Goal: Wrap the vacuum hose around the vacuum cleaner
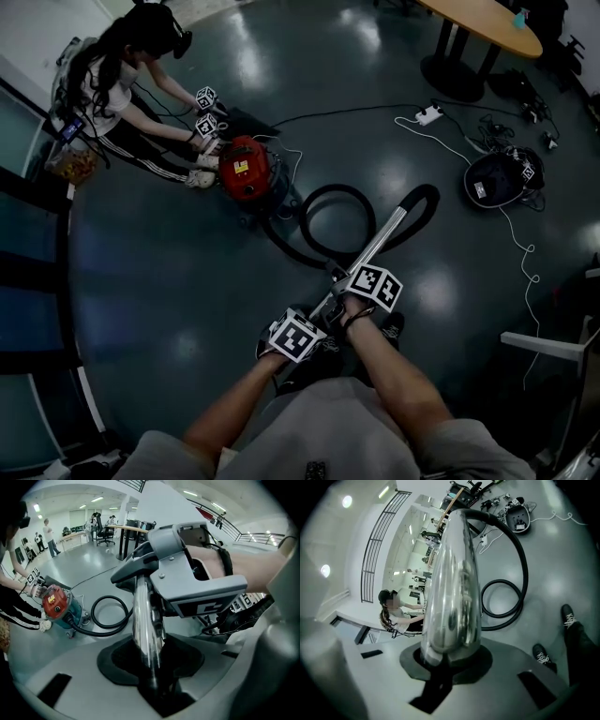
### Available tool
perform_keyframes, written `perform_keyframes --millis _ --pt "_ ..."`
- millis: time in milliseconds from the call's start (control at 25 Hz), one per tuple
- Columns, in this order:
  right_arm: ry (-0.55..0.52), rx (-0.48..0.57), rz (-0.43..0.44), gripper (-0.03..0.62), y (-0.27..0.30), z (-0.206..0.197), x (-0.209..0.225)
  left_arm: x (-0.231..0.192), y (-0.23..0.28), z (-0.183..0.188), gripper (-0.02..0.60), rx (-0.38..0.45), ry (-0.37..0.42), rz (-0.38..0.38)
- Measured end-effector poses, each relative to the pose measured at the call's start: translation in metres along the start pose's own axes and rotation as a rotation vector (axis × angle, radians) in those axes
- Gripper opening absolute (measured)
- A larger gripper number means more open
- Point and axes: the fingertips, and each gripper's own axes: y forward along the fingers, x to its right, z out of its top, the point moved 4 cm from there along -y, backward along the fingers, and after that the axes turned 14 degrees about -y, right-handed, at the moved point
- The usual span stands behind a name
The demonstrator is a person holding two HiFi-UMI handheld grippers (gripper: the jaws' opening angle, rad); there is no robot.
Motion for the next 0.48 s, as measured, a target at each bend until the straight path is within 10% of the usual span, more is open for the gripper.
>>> perform_keyframes --millis 480 --pt "-0.053 -0.038 -0.007 0.049 -0.041 0.065 0.04 0.061 0.0 0.031 0.249 0.074 0.015 0.032"
